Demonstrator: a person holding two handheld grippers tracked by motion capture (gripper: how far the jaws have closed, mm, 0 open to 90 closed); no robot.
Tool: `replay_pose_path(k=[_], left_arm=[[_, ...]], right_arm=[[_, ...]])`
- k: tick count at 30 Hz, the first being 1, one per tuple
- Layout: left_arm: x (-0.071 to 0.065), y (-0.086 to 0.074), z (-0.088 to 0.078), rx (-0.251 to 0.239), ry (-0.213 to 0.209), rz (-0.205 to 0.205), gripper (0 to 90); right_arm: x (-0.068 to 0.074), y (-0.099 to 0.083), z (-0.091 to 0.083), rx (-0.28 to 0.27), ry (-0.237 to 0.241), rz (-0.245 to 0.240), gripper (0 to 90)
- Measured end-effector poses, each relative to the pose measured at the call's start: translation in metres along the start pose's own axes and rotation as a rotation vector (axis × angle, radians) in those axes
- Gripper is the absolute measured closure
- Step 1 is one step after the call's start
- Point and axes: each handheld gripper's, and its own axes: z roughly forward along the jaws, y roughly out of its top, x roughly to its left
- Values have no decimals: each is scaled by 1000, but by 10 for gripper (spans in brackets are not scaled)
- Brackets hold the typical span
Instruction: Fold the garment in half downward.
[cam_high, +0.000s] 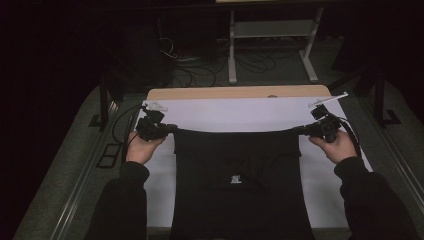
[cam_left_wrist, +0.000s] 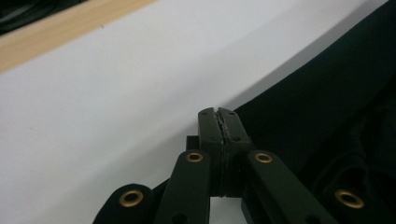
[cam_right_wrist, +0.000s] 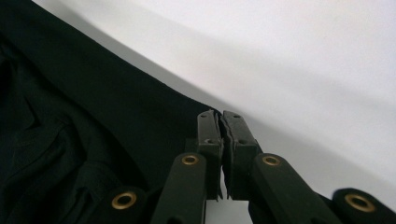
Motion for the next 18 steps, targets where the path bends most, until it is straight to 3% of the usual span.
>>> replay_pose_path(k=[7, 12, 18], left_arm=[[2, 25, -12, -31, 14, 13, 887], [5, 31, -13, -78, 6, -16, 887], [12, 33, -7, -66, 20, -27, 887]], right_arm=[[-4, 21, -11, -29, -28, 16, 853], [-7, 26, -14, -47, -32, 17, 853], [-11, 34, -13, -60, -35, 12, 852]])
